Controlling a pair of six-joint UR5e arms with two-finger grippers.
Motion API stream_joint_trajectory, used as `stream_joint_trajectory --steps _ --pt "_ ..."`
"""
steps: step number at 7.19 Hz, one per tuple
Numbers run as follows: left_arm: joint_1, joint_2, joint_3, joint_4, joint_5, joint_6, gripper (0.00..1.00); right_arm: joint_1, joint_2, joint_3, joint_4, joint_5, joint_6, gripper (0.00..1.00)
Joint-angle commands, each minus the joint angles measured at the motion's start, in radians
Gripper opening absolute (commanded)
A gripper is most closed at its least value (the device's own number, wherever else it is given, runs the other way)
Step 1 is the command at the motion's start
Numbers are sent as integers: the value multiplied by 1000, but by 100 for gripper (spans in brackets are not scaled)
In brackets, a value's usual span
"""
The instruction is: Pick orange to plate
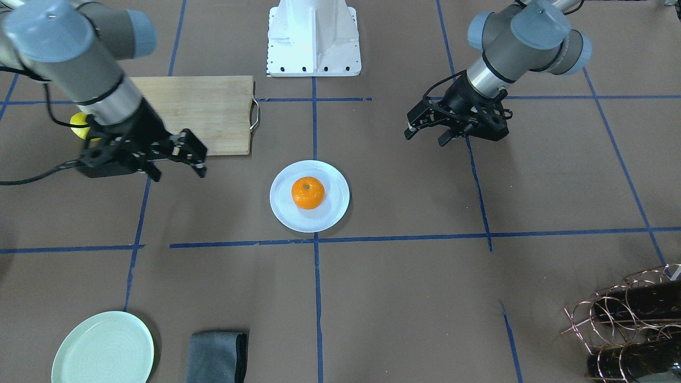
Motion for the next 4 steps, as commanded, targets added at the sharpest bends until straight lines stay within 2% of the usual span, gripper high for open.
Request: stream_joint_trajectory --steps 1,3,4 --pt "-161 129 -3 8 -97 319 100 252 -195 -25 -35 109 -494 100" --pt "-347 244 5 35 -125 649 100 421 -193 -164 -163 111 -921 100" --pt "-478 262 9 132 -141 866 100 472 -191 -230 -175 115 -1014 100"
